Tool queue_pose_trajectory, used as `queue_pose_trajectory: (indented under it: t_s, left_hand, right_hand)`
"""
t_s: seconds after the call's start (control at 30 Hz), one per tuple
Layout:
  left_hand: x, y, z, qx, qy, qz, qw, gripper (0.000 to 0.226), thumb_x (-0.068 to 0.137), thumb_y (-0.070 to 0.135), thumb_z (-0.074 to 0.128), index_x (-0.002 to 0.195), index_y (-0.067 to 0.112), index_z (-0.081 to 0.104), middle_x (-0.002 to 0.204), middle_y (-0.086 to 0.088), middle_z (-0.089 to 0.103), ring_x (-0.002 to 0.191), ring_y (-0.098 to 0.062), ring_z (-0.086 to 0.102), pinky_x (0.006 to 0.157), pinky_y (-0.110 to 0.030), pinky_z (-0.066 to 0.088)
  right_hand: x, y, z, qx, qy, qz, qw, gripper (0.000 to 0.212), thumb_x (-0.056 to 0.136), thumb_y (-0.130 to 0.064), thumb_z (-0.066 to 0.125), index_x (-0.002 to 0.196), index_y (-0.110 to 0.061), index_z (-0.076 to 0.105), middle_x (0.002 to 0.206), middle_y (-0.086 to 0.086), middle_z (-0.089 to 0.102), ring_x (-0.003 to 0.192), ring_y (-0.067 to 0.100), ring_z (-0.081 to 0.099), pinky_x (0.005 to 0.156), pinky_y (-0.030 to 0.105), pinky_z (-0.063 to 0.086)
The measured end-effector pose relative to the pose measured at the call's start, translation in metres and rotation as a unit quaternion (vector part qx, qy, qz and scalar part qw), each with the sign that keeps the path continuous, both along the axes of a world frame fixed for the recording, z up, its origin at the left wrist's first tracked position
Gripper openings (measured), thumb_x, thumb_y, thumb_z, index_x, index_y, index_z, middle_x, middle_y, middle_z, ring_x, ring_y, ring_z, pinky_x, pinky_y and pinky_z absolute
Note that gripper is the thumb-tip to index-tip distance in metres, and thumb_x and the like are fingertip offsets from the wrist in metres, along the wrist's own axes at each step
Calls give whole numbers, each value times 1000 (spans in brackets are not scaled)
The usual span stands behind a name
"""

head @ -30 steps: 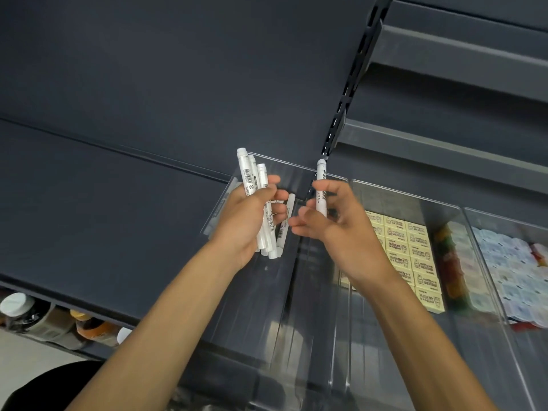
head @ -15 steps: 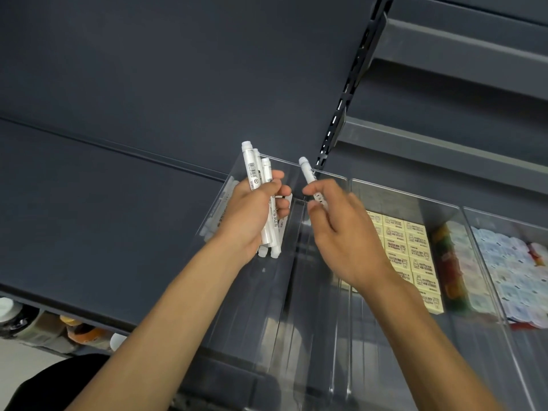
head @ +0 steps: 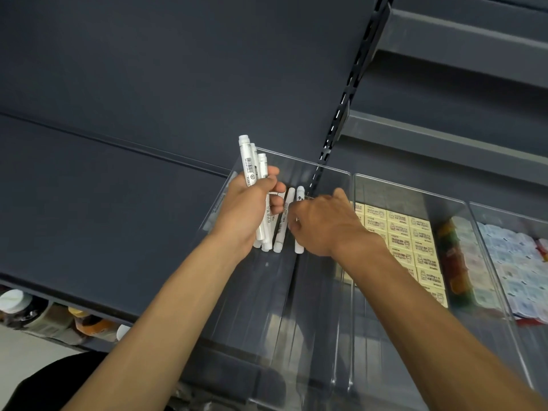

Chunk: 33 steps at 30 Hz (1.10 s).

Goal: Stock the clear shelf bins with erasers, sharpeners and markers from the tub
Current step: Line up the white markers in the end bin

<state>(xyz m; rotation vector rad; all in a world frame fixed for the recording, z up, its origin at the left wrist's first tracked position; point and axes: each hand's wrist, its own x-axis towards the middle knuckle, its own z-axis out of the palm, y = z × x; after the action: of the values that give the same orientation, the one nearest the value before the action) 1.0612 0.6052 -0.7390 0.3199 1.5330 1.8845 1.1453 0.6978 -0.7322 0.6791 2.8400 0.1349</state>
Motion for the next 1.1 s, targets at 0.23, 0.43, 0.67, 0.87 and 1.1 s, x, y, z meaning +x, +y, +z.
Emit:
queue_pose_trajectory:
  t_s: [0.23,0.43,0.67,0.87,1.1]
  left_hand:
    - [-2,-4,4,-1,-5,-4,1000,16,101,7,48,101,14,63,75,-1,61,62,-11,55,65,-24,52]
    - [0,-8,4,5,-7,-2,1000,17,101,6,48,99,14,63,74,-1,61,61,-10,55,65,-24,52]
    - [4,-8,3,-3,-34,3,999,33,92,-3,46,114,12,65,78,-1,54,62,-10,51,61,-22,49]
    - [7,-10,4,39,-85,-56,994,30,97,-2,48,117,11,67,92,-12,67,80,-16,69,80,-28,59]
    - [14,-16,7,74,-82,-125,986,28,99,16,53,123,11,66,113,-15,66,101,-25,63,81,-34,57]
  right_hand:
    - [-12,-3,-12,10,10,-18,1000,27,101,-26,30,120,-13,45,110,10,66,101,31,62,95,40,31]
    - [-8,-2,-11,-21,35,-9,999,29,102,-25,32,125,-8,37,112,13,65,101,36,61,77,36,30]
    - [8,-11,2,-21,114,-19,993,26,98,-19,37,119,-8,48,108,15,66,98,39,61,74,34,32]
    - [30,-9,2,-292,345,-50,891,18,100,-26,41,100,-24,59,78,-7,70,67,17,64,66,36,52]
    - [46,-24,2,-433,401,-66,804,11,96,-29,59,106,-25,58,70,-2,70,66,20,66,69,43,55]
